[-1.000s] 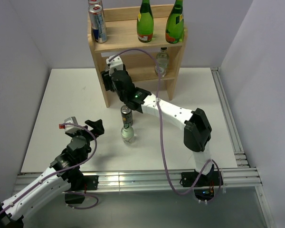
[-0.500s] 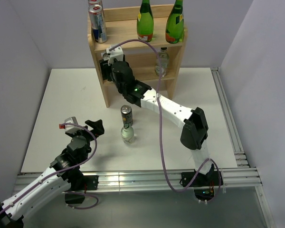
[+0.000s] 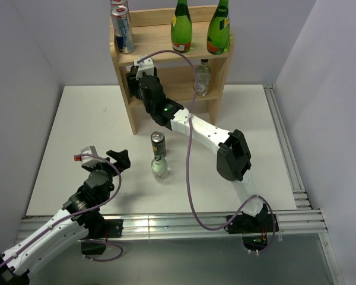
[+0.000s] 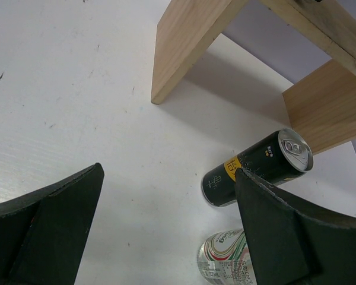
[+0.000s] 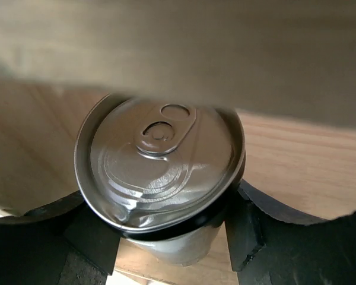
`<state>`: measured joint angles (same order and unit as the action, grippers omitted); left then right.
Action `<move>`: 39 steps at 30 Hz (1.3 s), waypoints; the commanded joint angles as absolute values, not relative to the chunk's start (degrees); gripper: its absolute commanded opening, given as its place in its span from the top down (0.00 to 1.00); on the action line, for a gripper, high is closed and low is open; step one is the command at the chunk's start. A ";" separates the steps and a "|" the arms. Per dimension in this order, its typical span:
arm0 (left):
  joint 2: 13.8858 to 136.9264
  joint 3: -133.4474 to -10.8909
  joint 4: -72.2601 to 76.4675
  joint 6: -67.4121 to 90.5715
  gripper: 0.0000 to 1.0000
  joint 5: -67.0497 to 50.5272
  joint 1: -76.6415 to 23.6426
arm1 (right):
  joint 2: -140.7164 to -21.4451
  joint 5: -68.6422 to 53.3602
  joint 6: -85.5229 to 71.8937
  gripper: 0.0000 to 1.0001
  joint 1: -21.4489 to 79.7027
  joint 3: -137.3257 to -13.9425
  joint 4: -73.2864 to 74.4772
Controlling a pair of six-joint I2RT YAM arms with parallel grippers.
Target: Place and organize the beverage onto the shelf
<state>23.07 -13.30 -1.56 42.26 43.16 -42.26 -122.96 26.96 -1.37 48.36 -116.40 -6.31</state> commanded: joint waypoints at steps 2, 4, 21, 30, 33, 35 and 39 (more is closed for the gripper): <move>22.67 -13.01 -0.53 41.84 0.01 42.54 -42.45 | -122.60 28.39 -1.41 1.00 47.37 -121.29 -13.89; 22.68 -13.01 -0.53 41.84 0.01 42.45 -42.54 | -122.78 28.30 -1.76 1.00 47.37 -120.94 -13.89; 22.41 -13.01 -0.53 41.75 0.01 42.19 -42.45 | -120.85 26.37 -2.81 0.00 47.37 -115.40 -15.64; 22.41 -13.01 -0.53 41.66 0.01 42.19 -42.45 | -118.22 26.63 -3.69 0.00 47.55 -111.19 -16.43; 22.41 -13.01 -0.53 41.66 0.01 42.10 -42.45 | -116.28 26.72 -3.69 0.00 47.81 -107.77 -17.75; 22.41 -13.09 -0.53 41.66 0.01 42.10 -42.45 | -114.61 26.90 -3.60 0.00 48.16 -106.09 -18.72; 22.41 -13.01 -0.53 41.57 0.01 42.01 -42.45 | -111.98 26.89 -3.95 0.00 48.69 -101.70 -20.04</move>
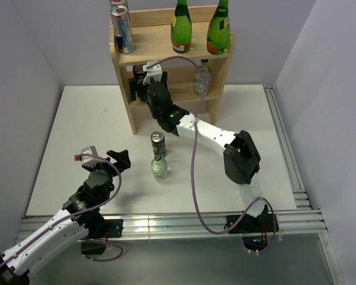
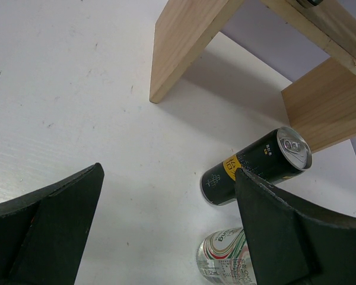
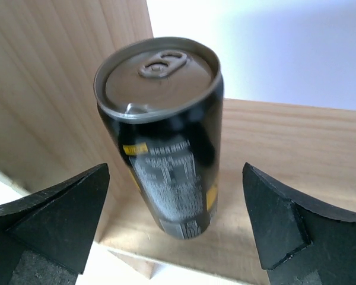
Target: Place and organize the beverage onto the shelf
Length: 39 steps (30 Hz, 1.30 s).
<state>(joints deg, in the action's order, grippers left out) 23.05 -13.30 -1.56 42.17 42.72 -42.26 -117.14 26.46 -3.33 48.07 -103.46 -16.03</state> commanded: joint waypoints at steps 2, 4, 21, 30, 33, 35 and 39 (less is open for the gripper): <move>22.50 -13.01 -0.53 41.57 0.01 41.92 -42.45 | -111.19 26.98 -3.96 0.00 49.04 -100.55 -20.48; 22.67 -13.18 -0.53 41.57 0.01 42.01 -42.45 | -110.31 26.98 -4.04 0.00 49.22 -98.97 -20.83; 22.76 -13.01 1.13 40.96 0.01 41.31 -42.45 | -90.91 34.36 -4.13 0.00 57.65 -74.29 -26.81; 24.34 -13.36 1.76 40.43 0.01 40.60 -42.45 | -72.97 42.88 -15.81 0.00 68.63 -51.87 -22.85; 24.43 -13.45 1.93 40.43 0.01 40.34 -42.45 | -70.32 44.30 -21.78 0.00 73.12 -45.02 -21.01; 24.26 -13.27 2.20 40.25 0.01 40.08 -42.45 | -70.22 44.04 -25.55 0.00 75.05 -40.46 -21.18; 24.34 -13.27 2.37 39.99 0.01 39.55 -42.45 | -73.55 43.50 -27.86 0.00 80.75 -35.60 -23.90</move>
<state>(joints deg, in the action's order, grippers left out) 24.25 -13.30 -0.16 41.17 40.73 -42.26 -71.77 41.19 -22.31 77.76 -37.80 -21.82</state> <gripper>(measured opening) 0.994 0.999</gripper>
